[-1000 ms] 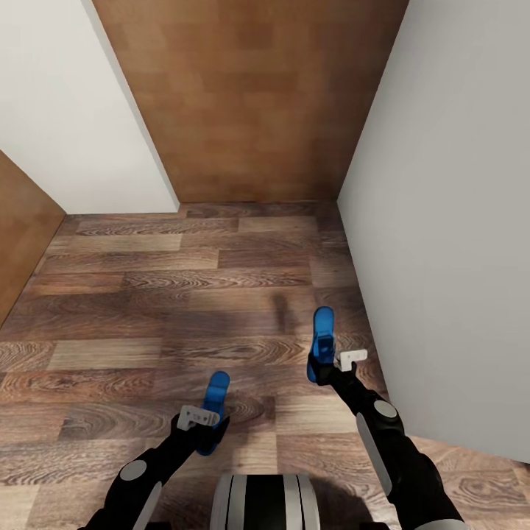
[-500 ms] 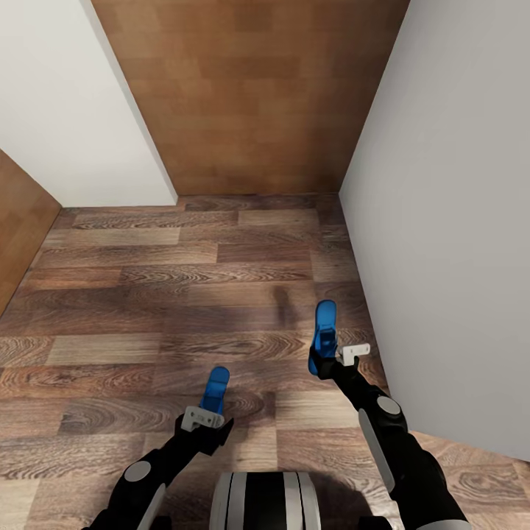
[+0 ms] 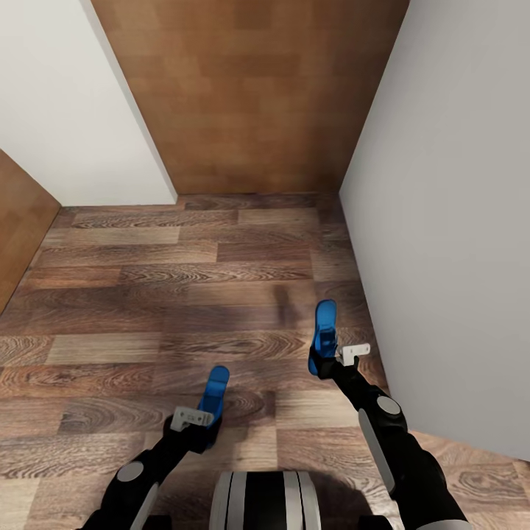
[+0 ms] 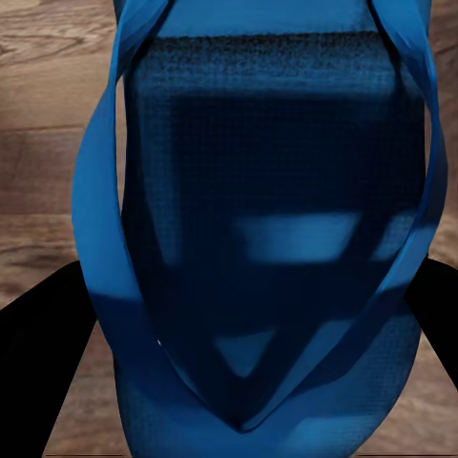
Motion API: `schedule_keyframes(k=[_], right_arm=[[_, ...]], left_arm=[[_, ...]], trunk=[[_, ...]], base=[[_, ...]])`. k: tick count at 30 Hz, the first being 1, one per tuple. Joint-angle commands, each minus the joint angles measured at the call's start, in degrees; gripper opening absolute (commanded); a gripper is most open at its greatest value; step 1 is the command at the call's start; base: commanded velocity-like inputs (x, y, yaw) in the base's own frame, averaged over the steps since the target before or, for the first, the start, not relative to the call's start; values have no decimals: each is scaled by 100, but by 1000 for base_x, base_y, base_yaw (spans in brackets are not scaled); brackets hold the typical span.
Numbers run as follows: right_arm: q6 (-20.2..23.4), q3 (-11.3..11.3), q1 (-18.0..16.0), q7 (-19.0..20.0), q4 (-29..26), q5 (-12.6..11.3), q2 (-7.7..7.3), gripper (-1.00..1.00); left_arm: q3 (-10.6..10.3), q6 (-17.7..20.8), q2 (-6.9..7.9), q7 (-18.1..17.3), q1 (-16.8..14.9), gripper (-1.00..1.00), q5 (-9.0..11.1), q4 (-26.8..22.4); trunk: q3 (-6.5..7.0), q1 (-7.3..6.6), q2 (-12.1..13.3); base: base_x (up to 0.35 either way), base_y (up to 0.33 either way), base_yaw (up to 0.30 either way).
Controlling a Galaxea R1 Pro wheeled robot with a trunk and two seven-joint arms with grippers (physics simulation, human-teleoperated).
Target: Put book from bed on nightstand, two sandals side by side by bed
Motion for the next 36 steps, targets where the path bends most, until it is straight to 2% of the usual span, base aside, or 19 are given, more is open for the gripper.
schedule_keyframes(k=[1,14,22,30,36], right_arm=[[37,-6,-1,20,-8,-41,2,-100],[37,-6,-1,20,-8,-40,2,-100],[37,-6,-1,20,-8,-40,2,-100],[37,-6,-1,20,-6,-40,2,-100],[37,-6,-1,20,0,-40,2,-100]], left_arm=[[6,37,4,0,-2,100,46,2],[11,36,-8,10,-2,100,37,11],[18,31,-1,45,-2,100,36,11],[19,-68,-1,393,-2,100,37,5],[14,-86,-5,405,-2,100,37,10]], trunk=[[-26,1,-3],[-314,35,-20],[-314,35,-20],[-314,35,-20],[-447,50,-28]], base=[[0,0,0],[0,0,0],[0,0,0],[0,0,0],[0,0,0]])
